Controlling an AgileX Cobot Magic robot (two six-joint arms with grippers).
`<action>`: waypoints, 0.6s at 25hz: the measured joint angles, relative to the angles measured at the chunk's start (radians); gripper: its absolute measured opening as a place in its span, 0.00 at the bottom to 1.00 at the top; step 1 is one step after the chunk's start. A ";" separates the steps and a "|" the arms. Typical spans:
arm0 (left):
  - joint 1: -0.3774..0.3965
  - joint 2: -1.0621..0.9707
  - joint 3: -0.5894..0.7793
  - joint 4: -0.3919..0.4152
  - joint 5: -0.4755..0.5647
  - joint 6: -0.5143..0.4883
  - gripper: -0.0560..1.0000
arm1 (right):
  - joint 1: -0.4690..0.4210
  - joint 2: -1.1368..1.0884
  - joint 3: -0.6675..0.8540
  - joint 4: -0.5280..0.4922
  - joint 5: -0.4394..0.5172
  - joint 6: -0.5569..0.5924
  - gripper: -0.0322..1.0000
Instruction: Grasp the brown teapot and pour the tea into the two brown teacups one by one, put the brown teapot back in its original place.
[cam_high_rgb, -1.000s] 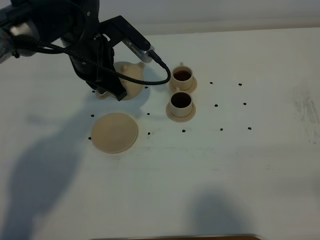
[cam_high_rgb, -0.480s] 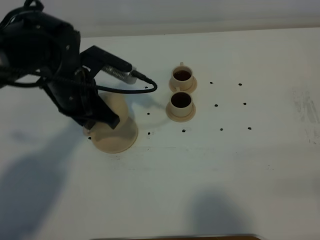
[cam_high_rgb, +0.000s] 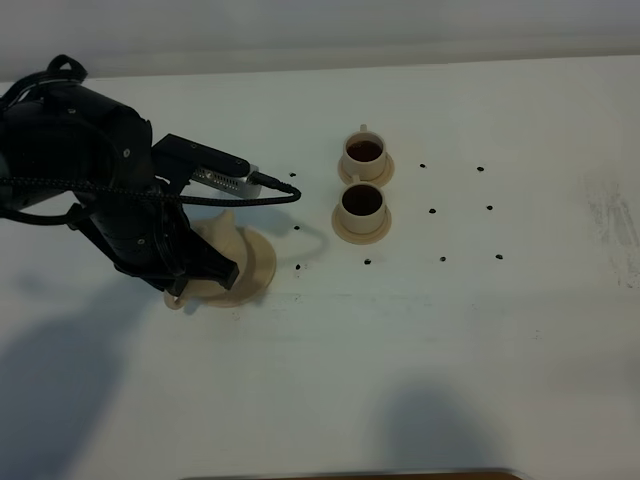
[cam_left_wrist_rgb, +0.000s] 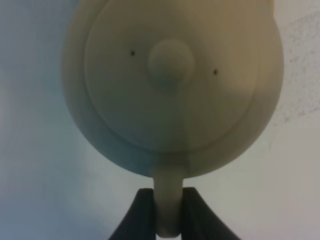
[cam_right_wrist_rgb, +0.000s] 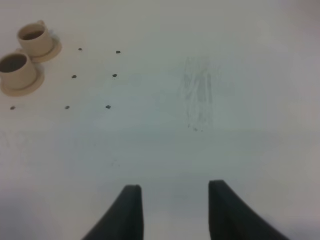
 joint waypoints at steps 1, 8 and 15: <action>0.000 -0.002 0.010 0.000 -0.015 -0.001 0.21 | 0.000 0.000 0.000 0.000 0.000 0.000 0.33; 0.000 -0.008 0.043 0.019 -0.077 -0.004 0.21 | 0.000 0.000 0.000 0.000 0.000 0.000 0.33; 0.005 -0.008 0.044 0.042 -0.088 -0.013 0.21 | 0.000 0.000 0.000 0.000 0.000 0.000 0.33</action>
